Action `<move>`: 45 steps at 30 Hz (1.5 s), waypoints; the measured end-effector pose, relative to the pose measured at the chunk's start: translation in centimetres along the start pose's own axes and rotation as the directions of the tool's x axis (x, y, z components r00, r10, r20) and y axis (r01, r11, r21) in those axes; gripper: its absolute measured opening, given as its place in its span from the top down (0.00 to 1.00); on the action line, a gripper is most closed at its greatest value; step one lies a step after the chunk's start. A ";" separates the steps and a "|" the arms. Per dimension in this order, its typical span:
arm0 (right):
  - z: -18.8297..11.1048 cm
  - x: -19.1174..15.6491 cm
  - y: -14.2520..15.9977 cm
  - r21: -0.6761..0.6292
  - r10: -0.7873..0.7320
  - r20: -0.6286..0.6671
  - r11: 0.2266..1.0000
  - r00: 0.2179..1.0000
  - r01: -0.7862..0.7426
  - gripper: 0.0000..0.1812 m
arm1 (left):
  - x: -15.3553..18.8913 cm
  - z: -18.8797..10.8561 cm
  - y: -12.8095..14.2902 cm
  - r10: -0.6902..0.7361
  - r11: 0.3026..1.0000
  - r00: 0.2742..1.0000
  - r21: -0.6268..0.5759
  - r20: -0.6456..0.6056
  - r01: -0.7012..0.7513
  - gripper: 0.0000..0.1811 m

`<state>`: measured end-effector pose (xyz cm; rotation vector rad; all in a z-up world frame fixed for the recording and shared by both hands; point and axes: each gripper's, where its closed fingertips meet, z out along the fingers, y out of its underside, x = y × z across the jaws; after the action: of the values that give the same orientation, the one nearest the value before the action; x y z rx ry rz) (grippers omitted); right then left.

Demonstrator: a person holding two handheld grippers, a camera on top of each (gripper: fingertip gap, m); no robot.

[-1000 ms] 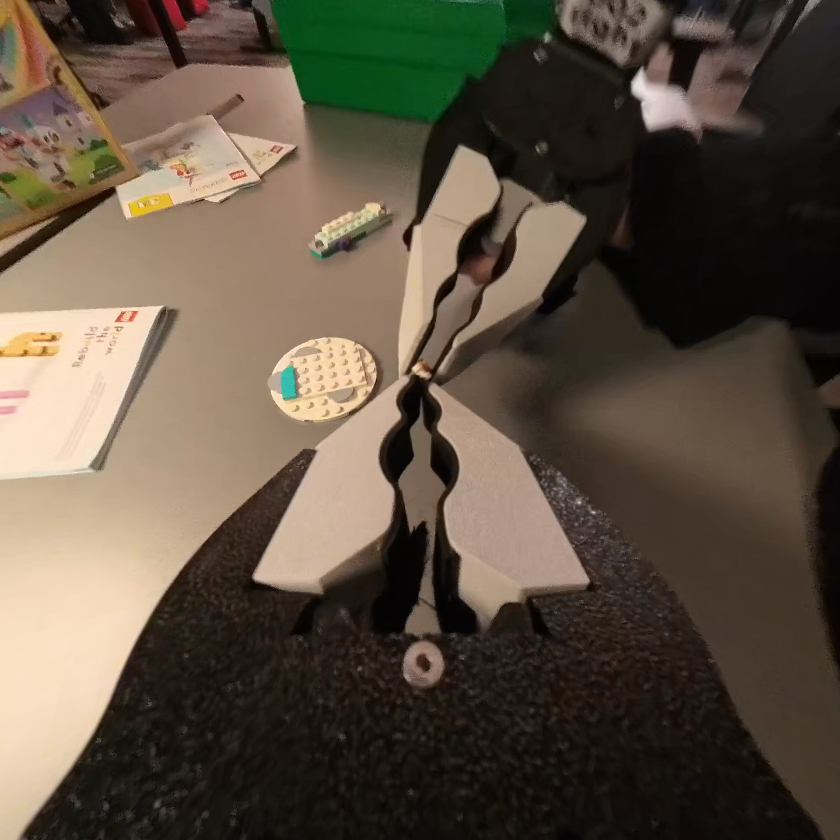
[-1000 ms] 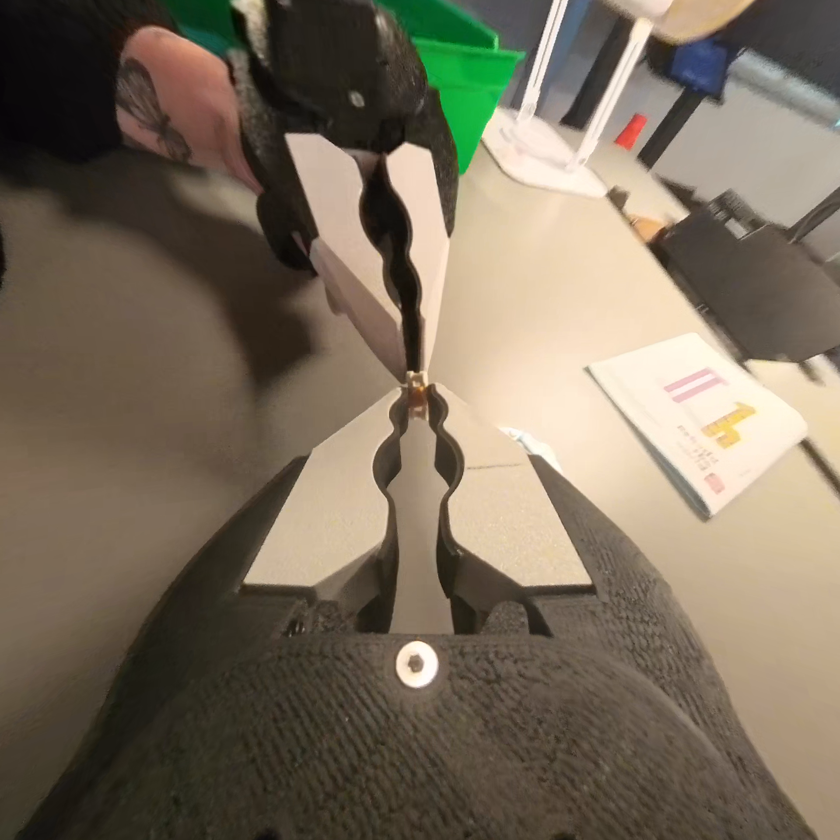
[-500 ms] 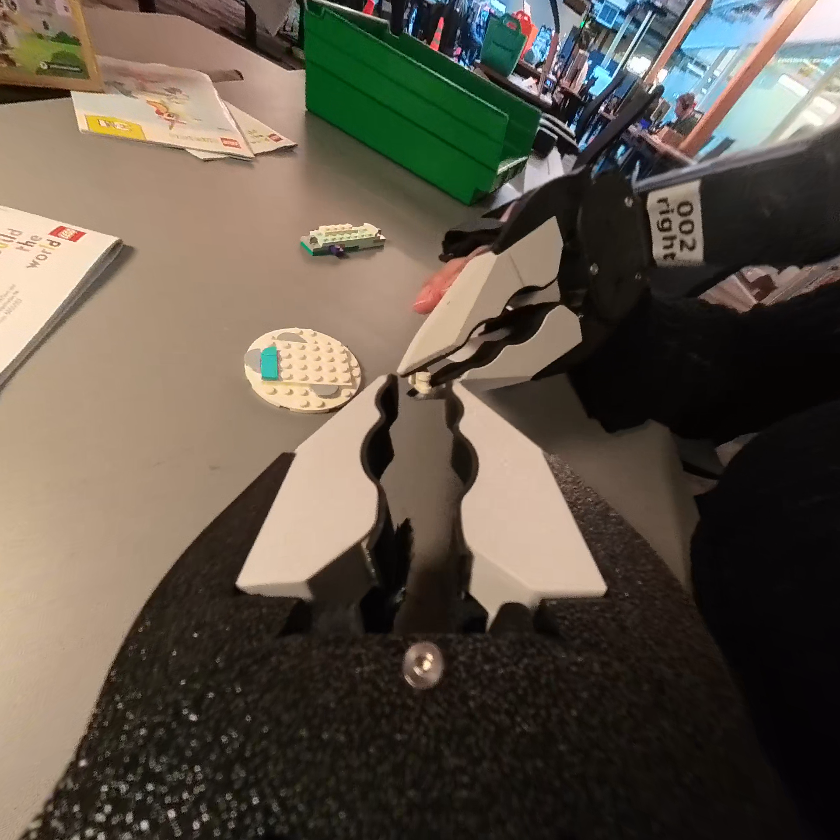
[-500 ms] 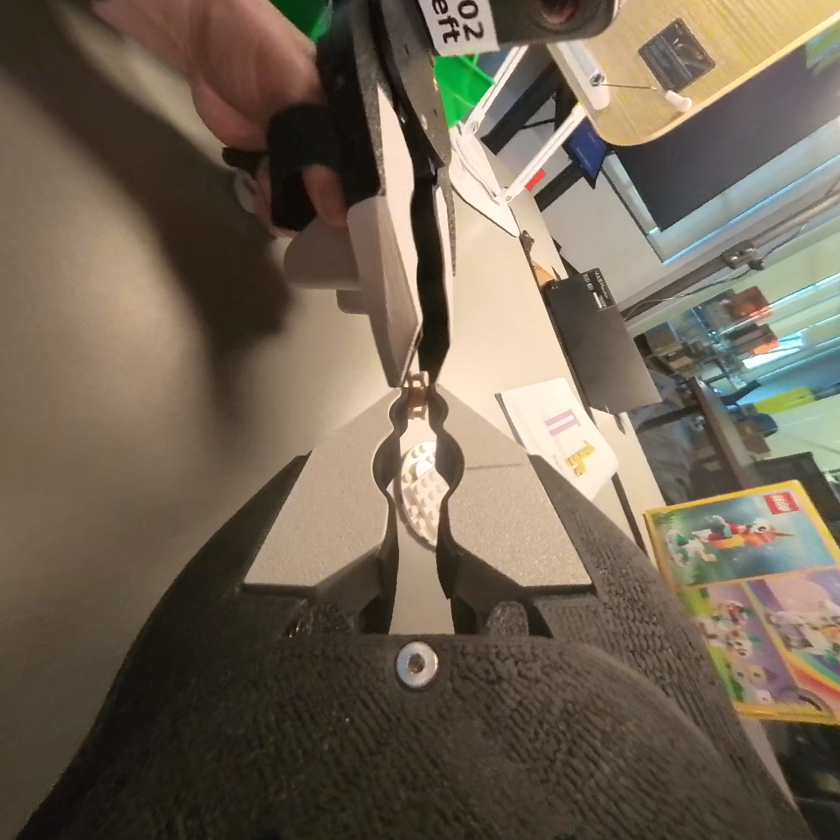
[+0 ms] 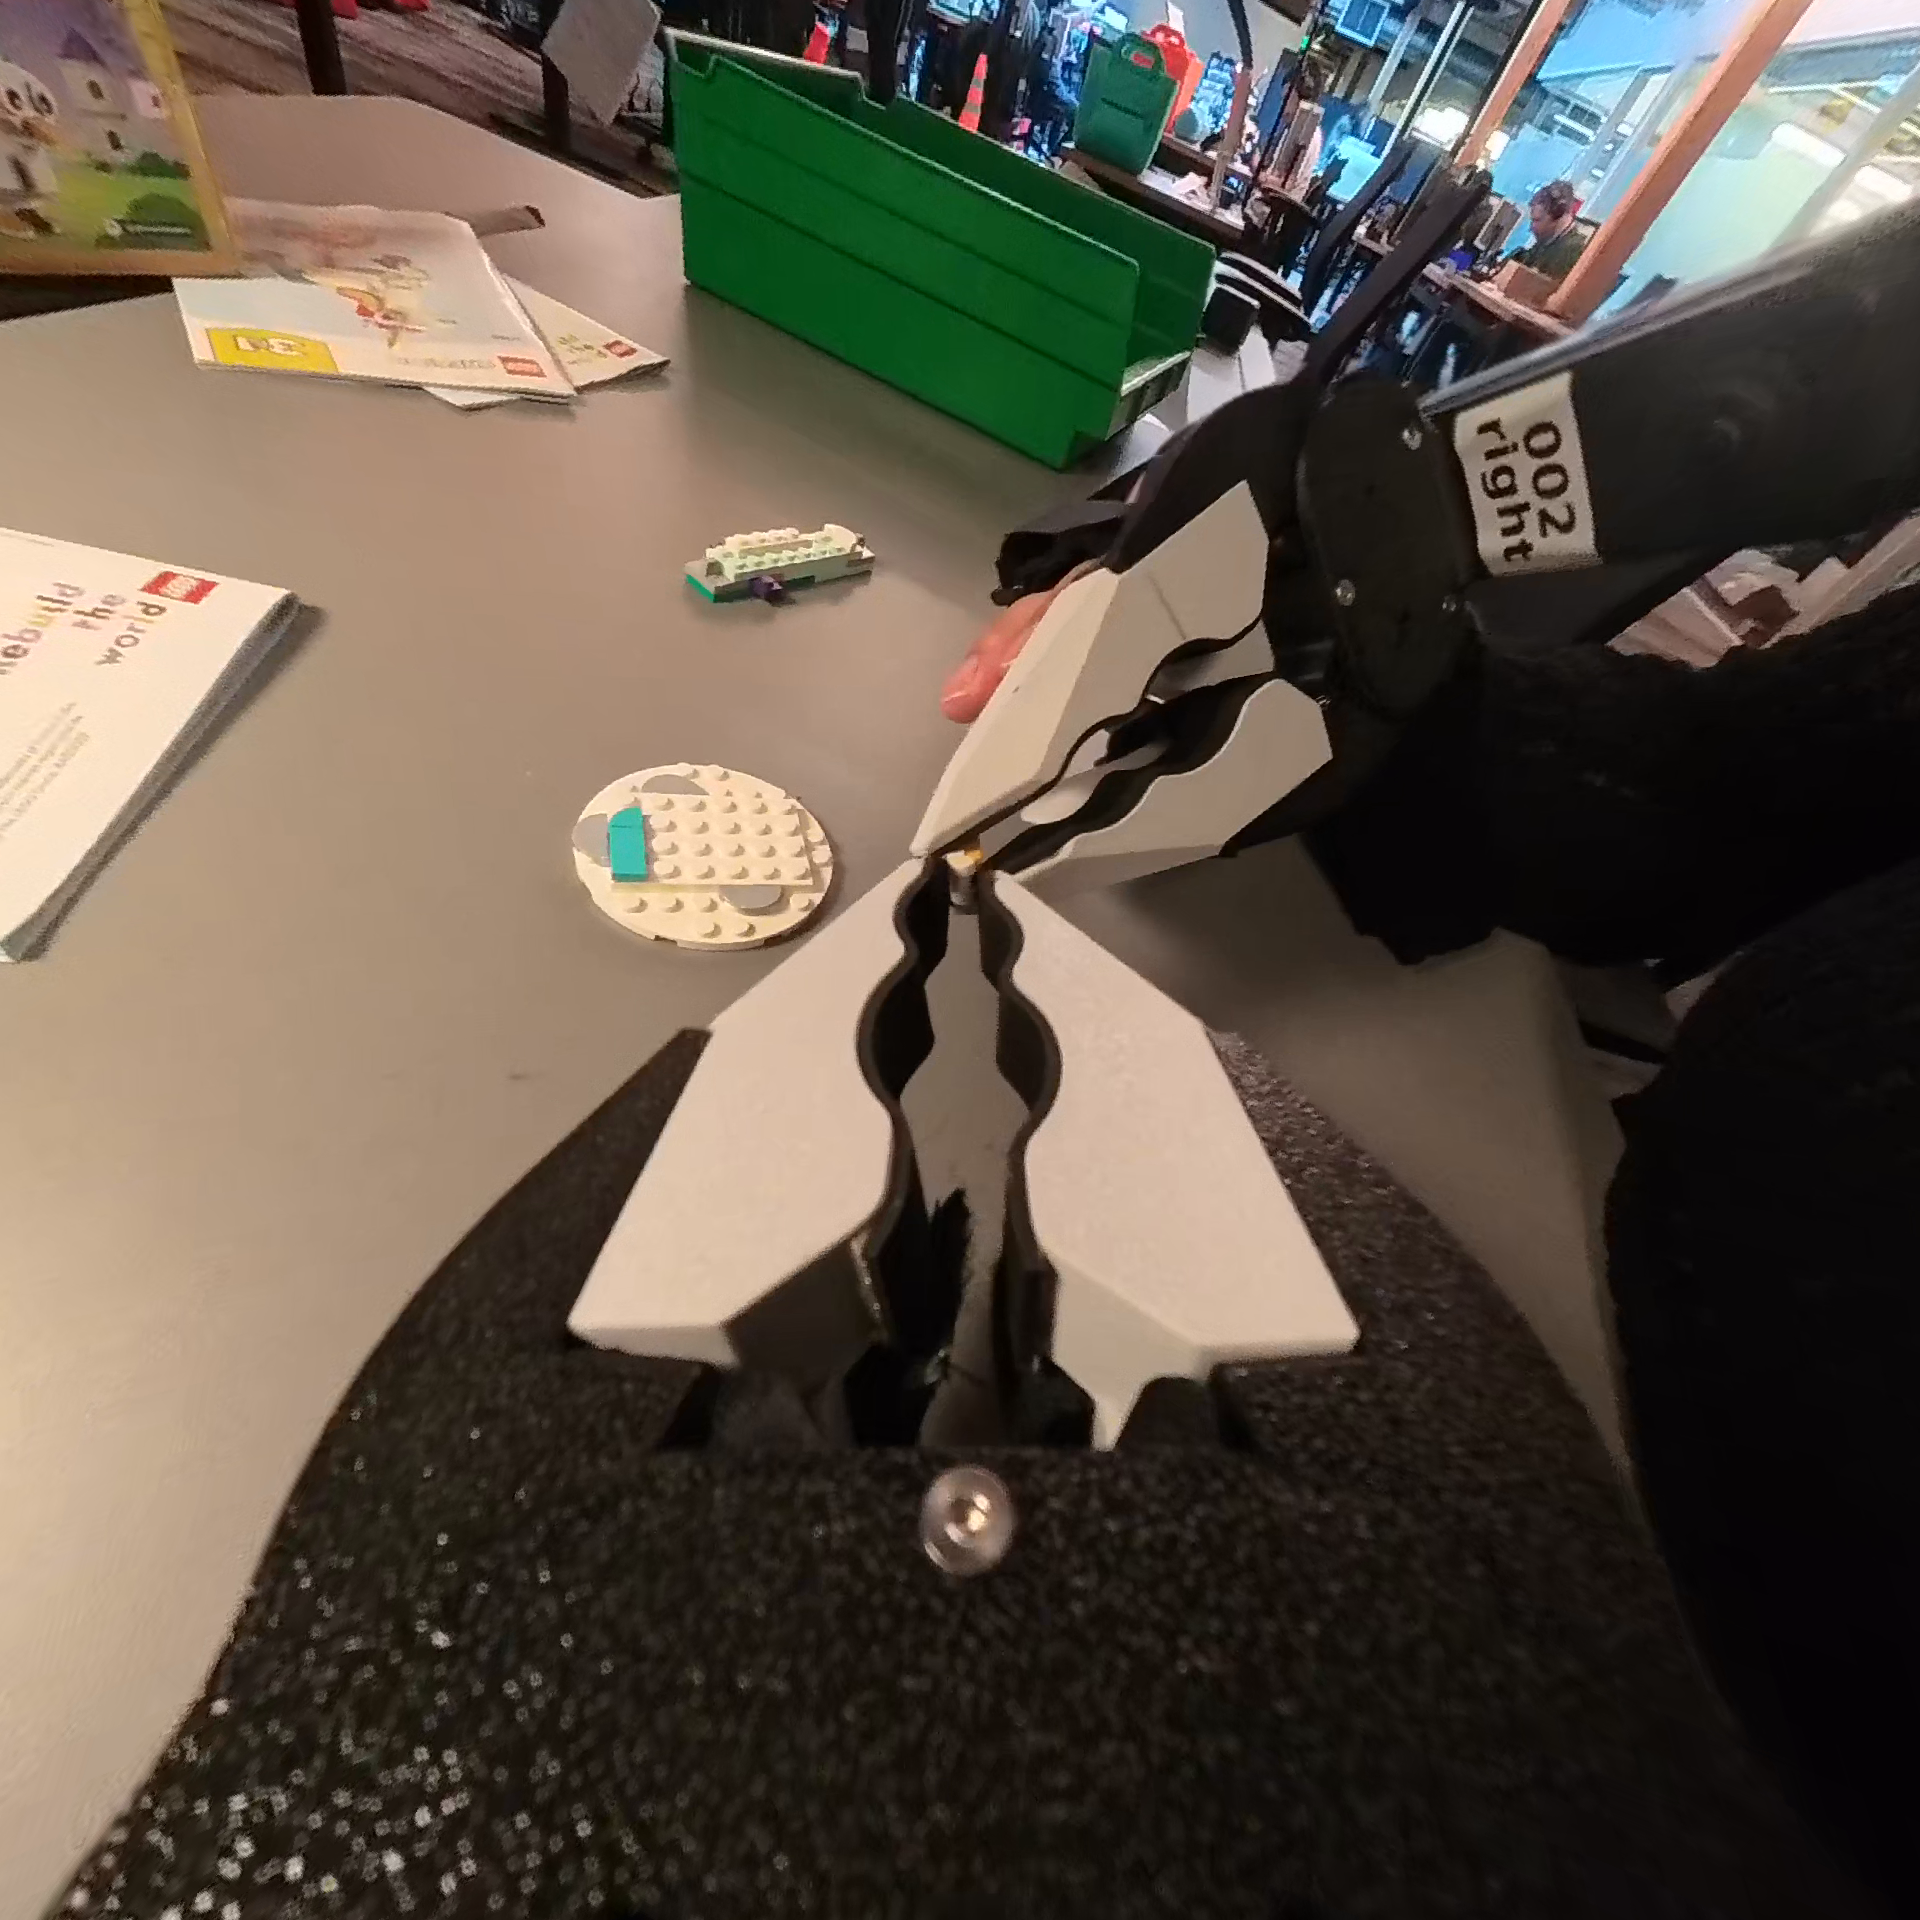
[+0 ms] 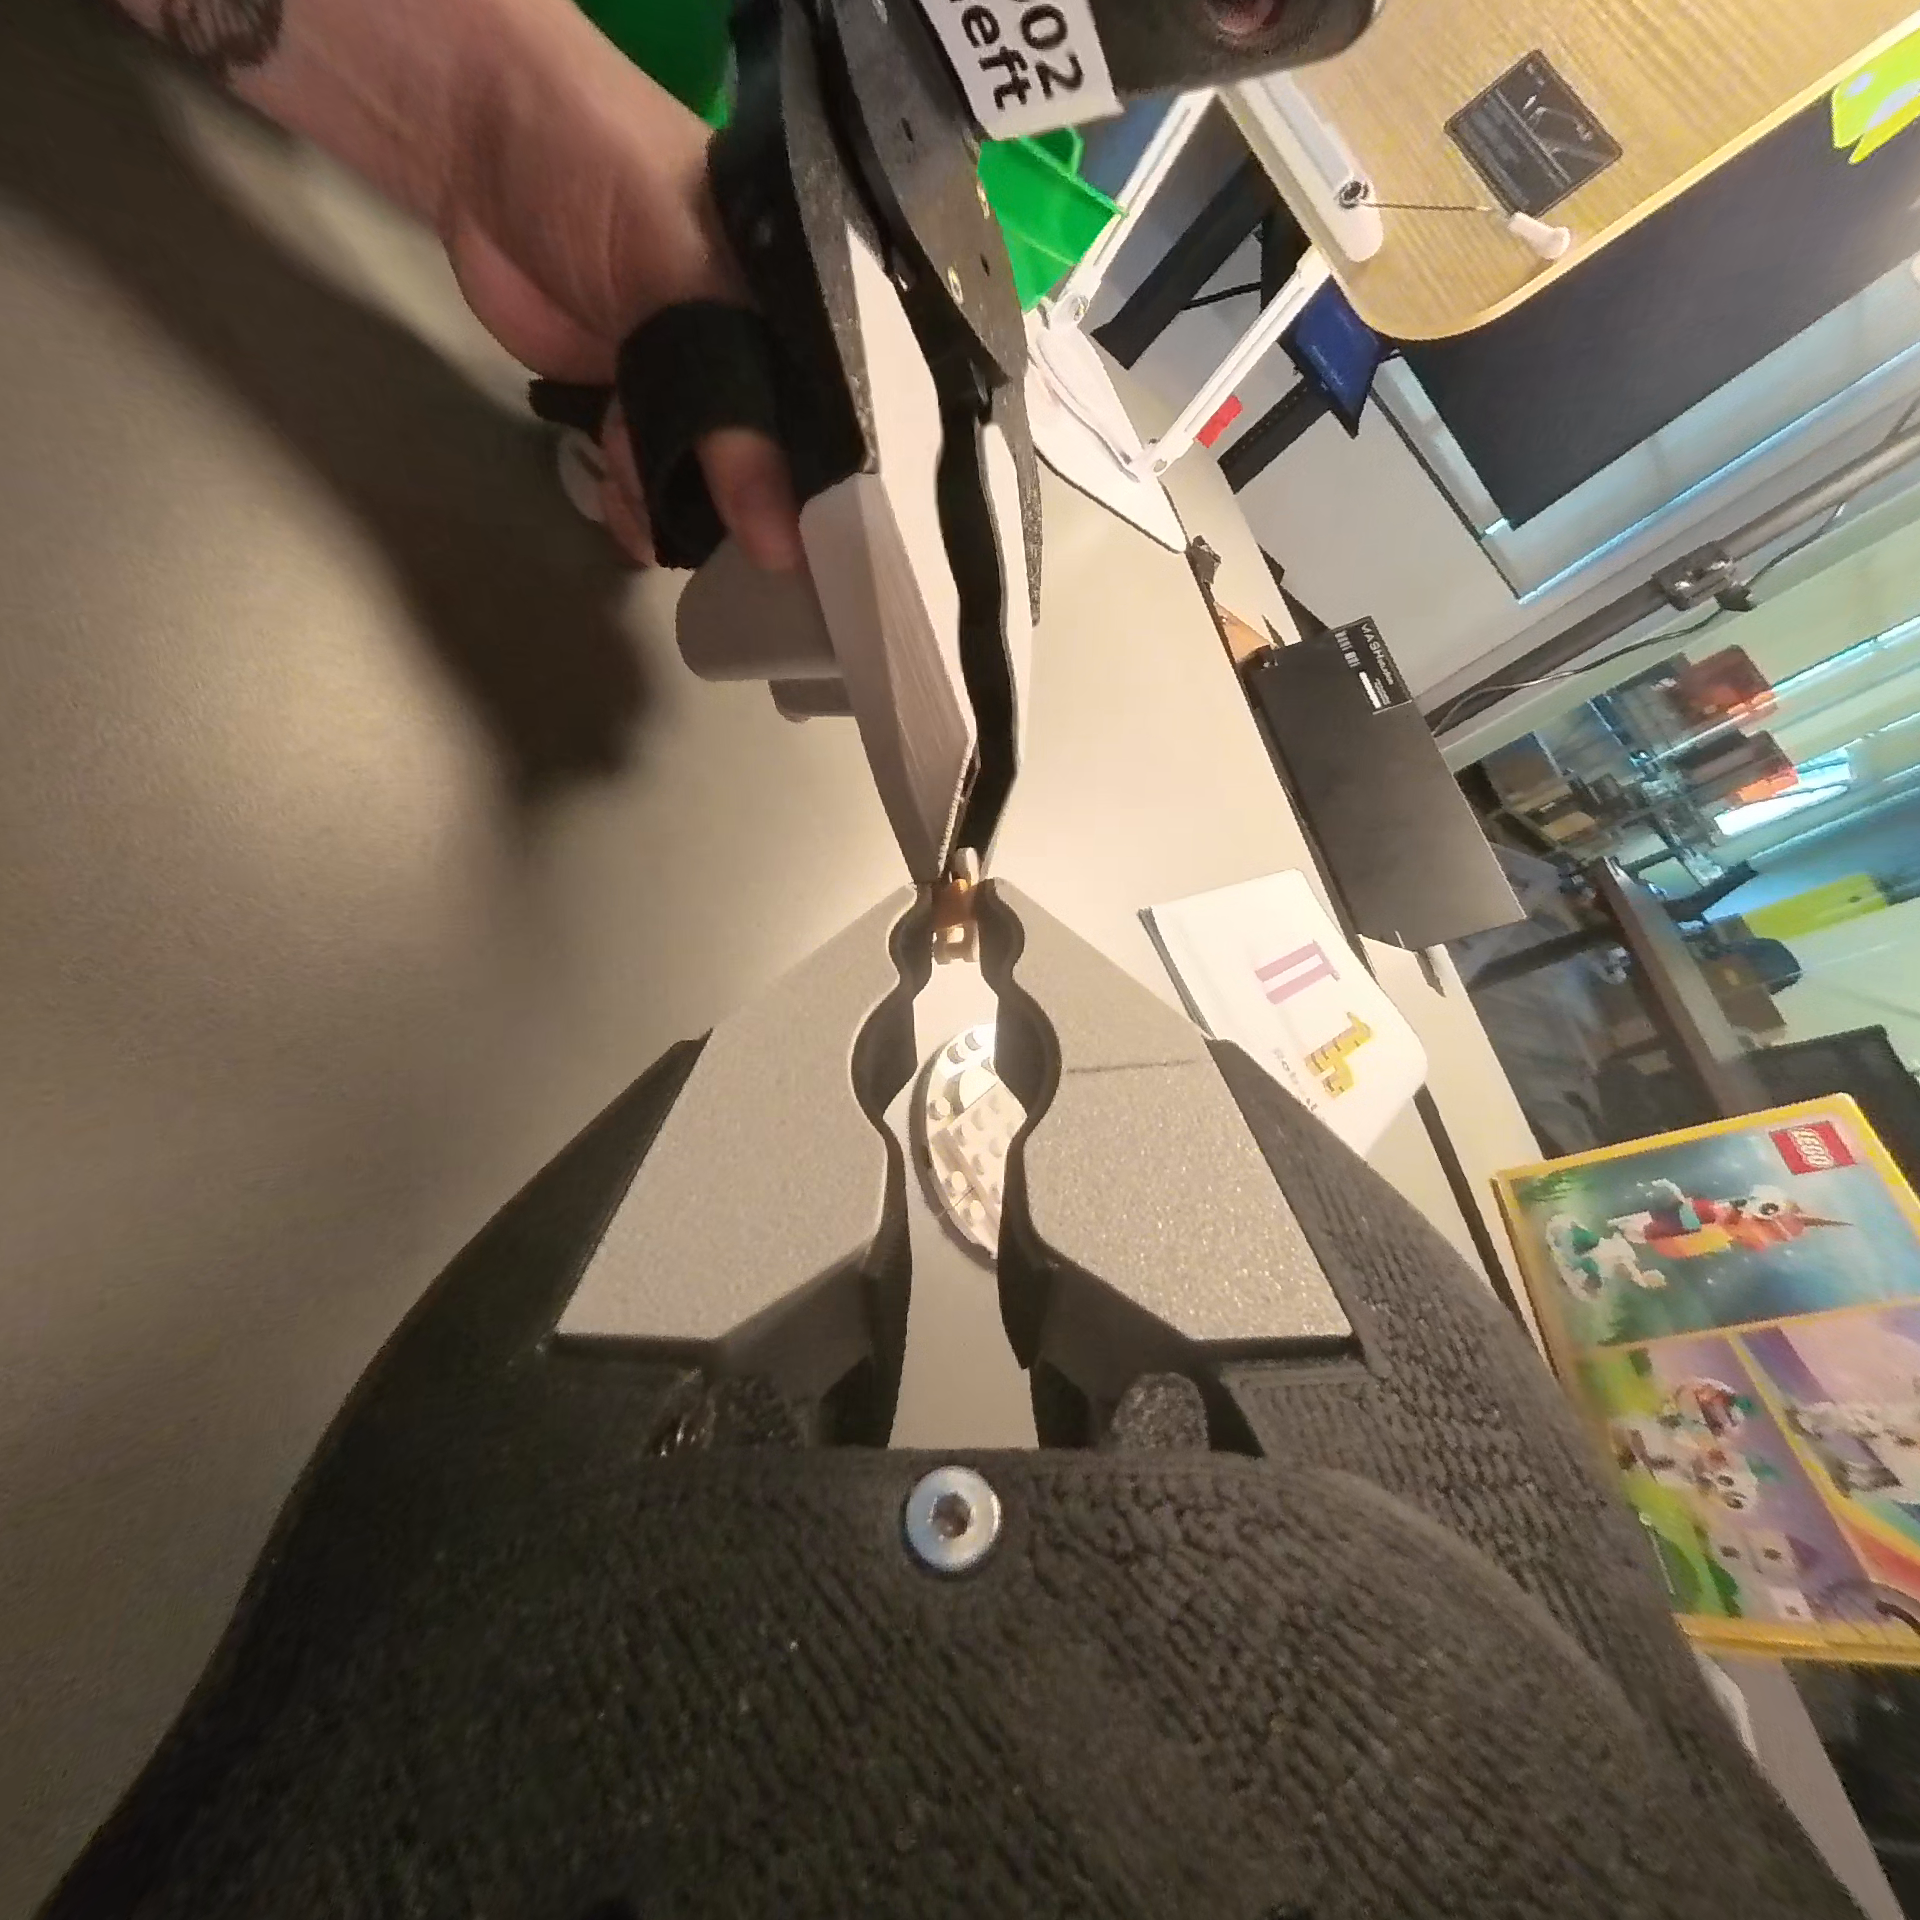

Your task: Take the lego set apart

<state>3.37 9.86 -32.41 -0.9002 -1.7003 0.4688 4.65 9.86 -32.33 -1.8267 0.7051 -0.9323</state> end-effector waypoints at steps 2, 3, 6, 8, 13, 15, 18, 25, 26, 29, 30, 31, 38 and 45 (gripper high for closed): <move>0.1 0.0 0.0 -0.005 -0.024 -0.012 1.000 1.000 0.024 0.97 | 0.0 0.0 0.0 -0.023 1.000 1.000 0.000 -0.008 0.023 0.98; 0.1 0.1 0.0 -0.010 -0.040 -0.022 0.999 0.999 0.040 0.97 | -0.1 -0.1 0.0 -0.030 1.000 1.000 0.001 -0.008 0.030 0.98; 0.3 0.5 0.0 -0.028 -0.102 -0.079 0.995 0.992 0.100 0.96 | -0.5 -0.1 -0.2 -0.061 0.998 0.998 0.017 0.001 0.061 0.99; 0.4 0.9 0.0 -0.042 -0.153 -0.130 0.988 0.980 0.148 0.96 | -0.8 -0.1 -0.5 -0.121 0.992 0.993 0.045 0.004 0.121 0.99; 0.6 1.1 0.2 -0.090 -0.262 -0.162 0.964 0.951 0.251 0.97 | -1.6 -0.4 -0.4 -0.251 0.966 0.968 0.058 -0.021 0.252 0.99; 0.7 1.0 0.3 -0.103 -0.287 -0.162 0.957 0.944 0.273 0.97 | -1.6 -0.4 -0.3 -0.261 0.964 0.965 0.055 -0.022 0.262 1.00; 0.9 0.9 0.4 -0.127 -0.347 -0.166 0.936 0.923 0.329 0.96 | -1.6 -0.3 -0.2 -0.270 0.962 0.963 0.044 -0.027 0.271 0.99; 1.2 1.0 -0.2 -0.209 -0.540 -0.208 0.839 0.816 0.502 0.98 | -1.9 -0.6 -0.3 -0.299 0.952 0.954 0.059 -0.031 0.301 1.00; 1.2 0.9 -0.3 -0.208 -0.561 -0.215 0.826 0.800 0.523 0.98 | -1.9 -0.6 -0.3 -0.298 0.952 0.954 0.059 -0.033 0.299 1.00; 0.8 0.5 -0.9 -0.166 -0.567 -0.228 0.823 0.791 0.543 1.00 | -2.0 -0.5 -0.2 -0.295 0.954 0.955 0.056 -0.017 0.296 1.00; 0.4 0.2 -2.0 -0.111 -0.554 -0.252 0.831 0.793 0.545 1.00 | -3.8 -1.0 0.1 -0.288 0.957 0.954 0.058 0.084 0.284 1.00; 0.0 0.0 -2.9 -0.073 -0.528 -0.266 0.845 0.807 0.529 1.00 | -4.9 -1.7 -0.1 -0.282 0.959 0.953 0.070 0.114 0.276 1.00; 0.2 -0.2 -0.9 -0.034 -0.310 -0.140 0.951 0.940 0.308 1.00 | -3.6 -1.2 0.1 -0.302 0.953 0.952 0.053 0.049 0.300 1.00; 0.5 -0.1 2.0 -0.085 -0.113 -0.048 0.990 0.992 0.109 1.00 | -4.6 -1.3 2.4 -0.275 0.953 0.941 -0.072 0.197 0.294 0.99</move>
<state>3.63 11.11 -34.08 -0.8643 -1.7212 0.3001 0.86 11.90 -35.55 -2.1125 0.3830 -0.9085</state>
